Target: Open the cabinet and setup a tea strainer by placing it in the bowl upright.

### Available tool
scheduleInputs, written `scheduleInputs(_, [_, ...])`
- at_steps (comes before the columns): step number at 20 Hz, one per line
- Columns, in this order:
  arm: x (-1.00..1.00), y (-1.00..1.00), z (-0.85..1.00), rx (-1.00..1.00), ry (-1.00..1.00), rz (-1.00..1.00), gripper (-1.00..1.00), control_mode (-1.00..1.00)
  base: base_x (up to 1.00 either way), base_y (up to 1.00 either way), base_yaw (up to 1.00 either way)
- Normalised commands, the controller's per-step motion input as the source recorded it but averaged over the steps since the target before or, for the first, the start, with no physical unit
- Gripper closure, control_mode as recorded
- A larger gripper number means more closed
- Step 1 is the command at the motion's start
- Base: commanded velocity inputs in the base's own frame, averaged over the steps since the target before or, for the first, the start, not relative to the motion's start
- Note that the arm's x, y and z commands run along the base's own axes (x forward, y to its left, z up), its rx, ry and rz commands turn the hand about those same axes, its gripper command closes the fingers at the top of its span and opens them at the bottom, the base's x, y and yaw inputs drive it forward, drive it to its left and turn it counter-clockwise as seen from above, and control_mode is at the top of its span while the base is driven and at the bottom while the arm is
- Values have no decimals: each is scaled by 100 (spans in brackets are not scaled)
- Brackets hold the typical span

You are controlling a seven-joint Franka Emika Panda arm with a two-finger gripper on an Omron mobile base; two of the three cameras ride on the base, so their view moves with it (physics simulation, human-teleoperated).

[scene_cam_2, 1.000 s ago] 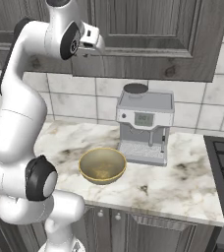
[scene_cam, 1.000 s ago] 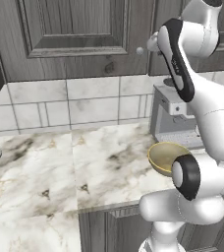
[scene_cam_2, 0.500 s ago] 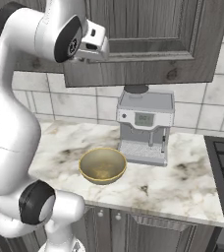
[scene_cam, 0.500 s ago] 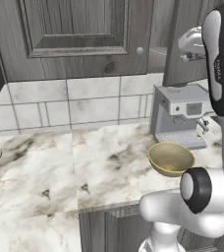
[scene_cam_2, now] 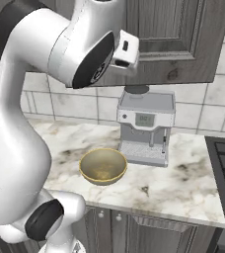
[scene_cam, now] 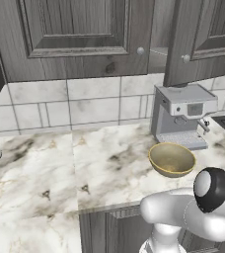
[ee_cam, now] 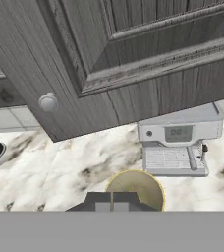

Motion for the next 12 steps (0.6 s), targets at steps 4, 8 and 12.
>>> scheduleInputs(4, [-27, 45, 3, -7, -2, 0, 100, -100, 0, 0, 0])
scheduleInputs(8, [-22, 78, 4, -15, 0, 0, -100, -100, 0, 0, 0])
scheduleInputs(12, [-24, 86, 1, -13, 1, -2, -100, -100, 0, 0, 0])
